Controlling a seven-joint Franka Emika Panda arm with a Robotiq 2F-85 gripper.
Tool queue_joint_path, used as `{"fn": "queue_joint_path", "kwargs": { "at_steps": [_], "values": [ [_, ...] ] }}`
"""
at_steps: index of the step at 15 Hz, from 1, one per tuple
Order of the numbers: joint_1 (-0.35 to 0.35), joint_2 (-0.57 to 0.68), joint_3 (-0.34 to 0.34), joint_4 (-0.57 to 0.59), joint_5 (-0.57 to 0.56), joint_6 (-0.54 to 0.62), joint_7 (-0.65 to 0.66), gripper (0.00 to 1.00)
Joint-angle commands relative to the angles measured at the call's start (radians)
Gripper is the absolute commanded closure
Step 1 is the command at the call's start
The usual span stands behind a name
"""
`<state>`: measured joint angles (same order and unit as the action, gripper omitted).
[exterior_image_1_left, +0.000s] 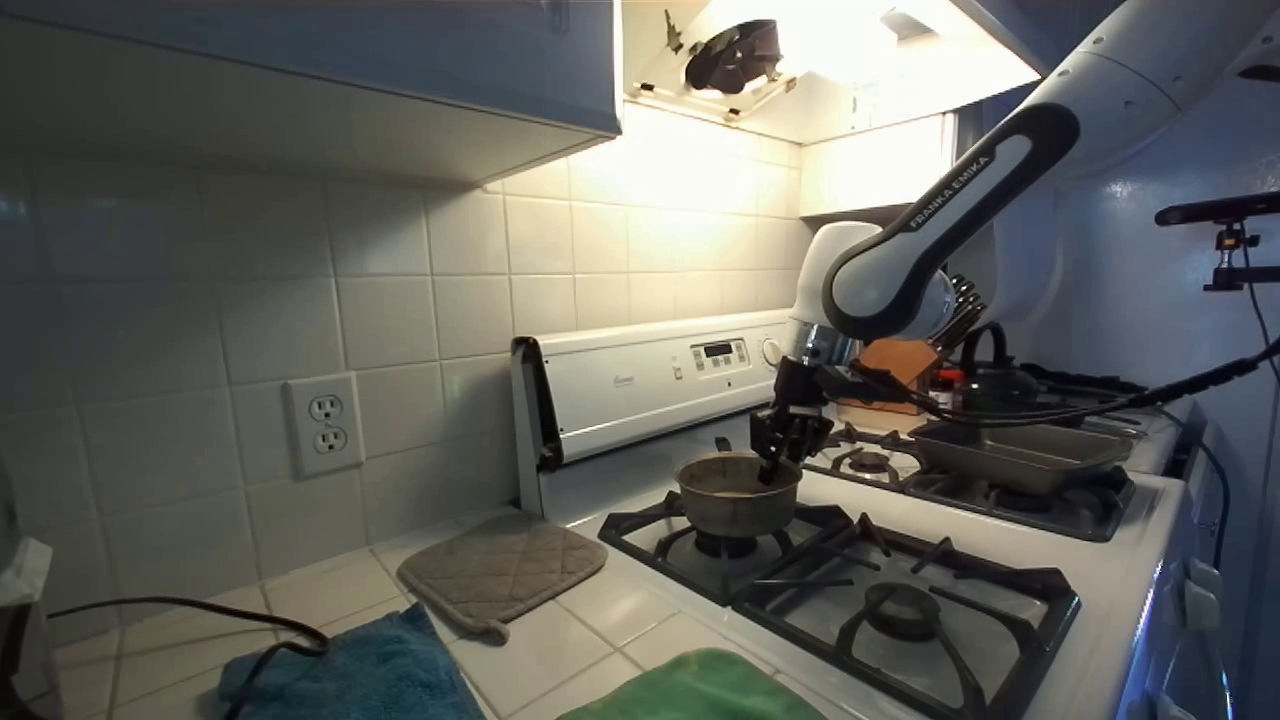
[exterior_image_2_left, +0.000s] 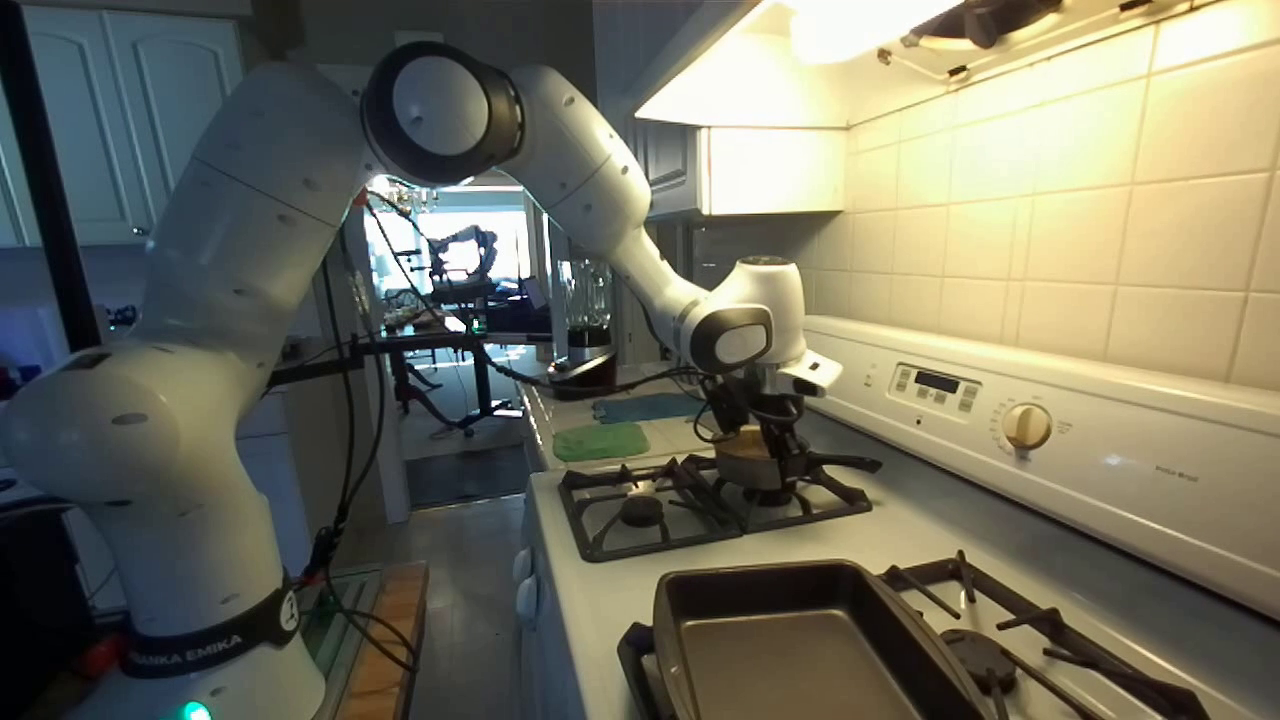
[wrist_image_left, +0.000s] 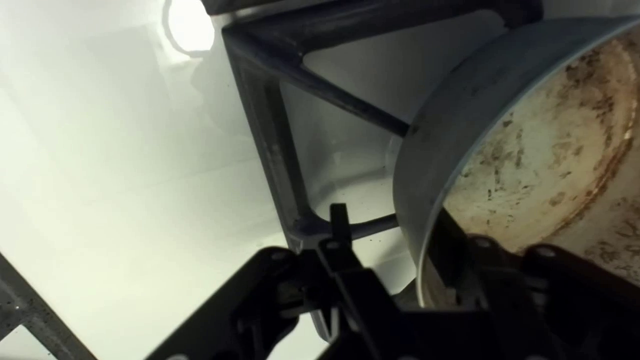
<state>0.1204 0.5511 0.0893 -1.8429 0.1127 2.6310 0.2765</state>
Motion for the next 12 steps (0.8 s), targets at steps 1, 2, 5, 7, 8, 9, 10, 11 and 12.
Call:
{"fn": "queue_joint_path", "kwargs": {
  "at_steps": [1, 2, 5, 7, 8, 9, 10, 11, 12],
  "values": [
    [-0.001, 0.015, -0.001, 0.017, 0.018, -0.001, -0.034, 0.87],
    [-0.003, 0.013, 0.000, 0.013, 0.019, -0.001, -0.037, 0.95],
    [0.000, 0.003, -0.008, 0.001, 0.014, 0.000, -0.028, 1.00],
    [0.005, -0.006, -0.017, -0.007, 0.010, 0.000, -0.017, 0.98],
    [0.005, -0.008, -0.021, -0.013, 0.009, 0.001, -0.013, 0.99],
    [0.006, -0.011, -0.026, -0.015, 0.007, 0.000, -0.009, 0.99],
    [0.012, -0.016, -0.036, -0.022, 0.002, 0.000, 0.003, 0.99],
    [0.015, -0.021, -0.042, -0.030, -0.002, 0.002, 0.010, 0.99],
    [0.019, -0.028, -0.051, -0.038, -0.006, 0.005, 0.019, 0.99]
  ]
}}
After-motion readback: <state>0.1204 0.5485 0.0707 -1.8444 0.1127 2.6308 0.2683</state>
